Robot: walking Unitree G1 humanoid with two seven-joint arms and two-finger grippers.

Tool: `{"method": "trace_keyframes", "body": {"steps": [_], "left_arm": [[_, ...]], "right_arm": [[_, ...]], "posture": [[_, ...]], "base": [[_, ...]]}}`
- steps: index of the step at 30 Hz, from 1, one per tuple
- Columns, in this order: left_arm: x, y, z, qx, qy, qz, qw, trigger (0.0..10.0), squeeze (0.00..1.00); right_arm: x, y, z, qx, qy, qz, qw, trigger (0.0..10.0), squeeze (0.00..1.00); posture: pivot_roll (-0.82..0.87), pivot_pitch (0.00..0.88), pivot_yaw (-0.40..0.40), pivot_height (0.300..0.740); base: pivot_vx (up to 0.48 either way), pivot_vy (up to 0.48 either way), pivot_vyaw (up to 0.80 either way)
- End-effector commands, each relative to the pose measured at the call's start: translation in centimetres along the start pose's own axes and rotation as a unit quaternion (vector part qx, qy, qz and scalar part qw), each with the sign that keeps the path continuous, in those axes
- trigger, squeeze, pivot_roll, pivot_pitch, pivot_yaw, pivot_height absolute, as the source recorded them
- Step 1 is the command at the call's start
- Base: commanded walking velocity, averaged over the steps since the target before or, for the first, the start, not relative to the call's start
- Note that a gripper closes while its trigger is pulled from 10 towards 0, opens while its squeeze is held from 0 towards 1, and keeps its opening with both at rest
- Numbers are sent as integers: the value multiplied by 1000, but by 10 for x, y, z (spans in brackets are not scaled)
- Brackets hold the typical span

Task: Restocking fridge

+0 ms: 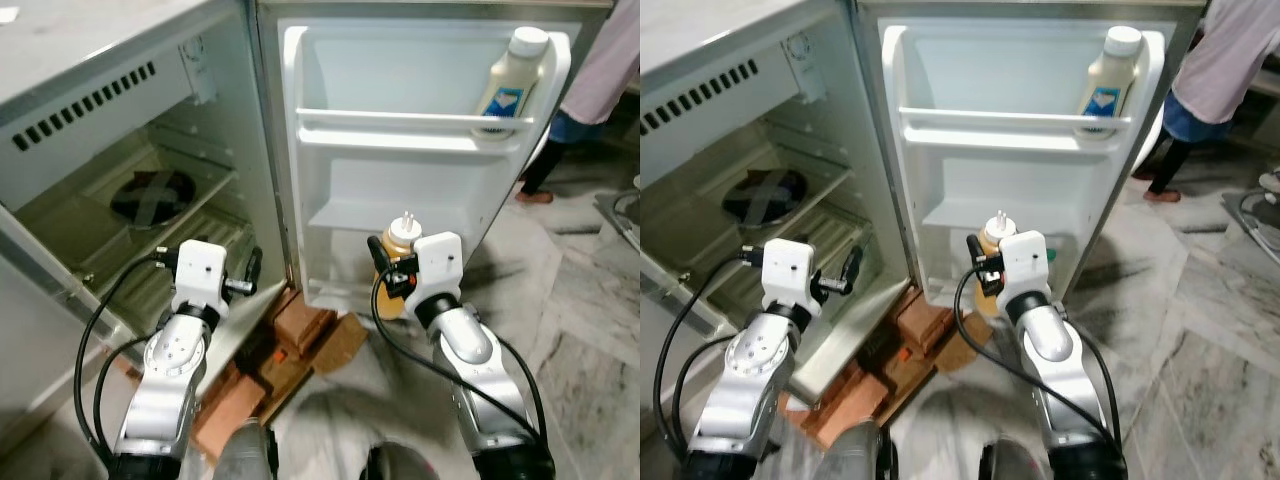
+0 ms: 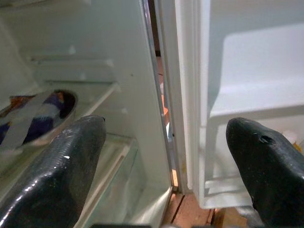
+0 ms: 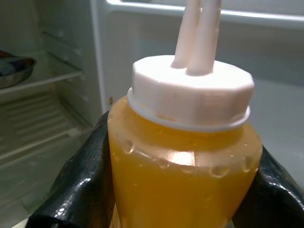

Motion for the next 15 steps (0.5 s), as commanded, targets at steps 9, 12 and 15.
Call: {"method": "trace_keyframes", "body": {"steps": [9, 12, 15], "left_arm": [[-1, 2, 0, -2, -20, 1, 1000, 10000, 0], [-2, 3, 0, -3, -22, 1, 1000, 10000, 0], [-2, 3, 0, -4, -23, 1, 1000, 10000, 0]], "right_arm": [[0, 5, 1, -8, 2, -1, 1000, 10000, 0], [0, 5, 1, -8, 1, -2, 1000, 10000, 0], [-1, 6, 2, -10, 0, -2, 1000, 10000, 0]], "posture": [[39, 97, 20, 661], [38, 97, 19, 661], [38, 98, 18, 661]], "base": [[0, 0, 0], [0, 0, 0], [80, 0, 0]]}}
Point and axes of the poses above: a point about 5 cm out from each wrist's last joint towards the gripper, its own z axis pointing out of the wrist towards the gripper, its own y axis along the axis of the wrist's last joint, x = y × z, the point moved 2 cm from there along z, pointing out of the wrist towards the gripper, and after that the axes turned 8 degrees about -z, right-handed, at the moved point
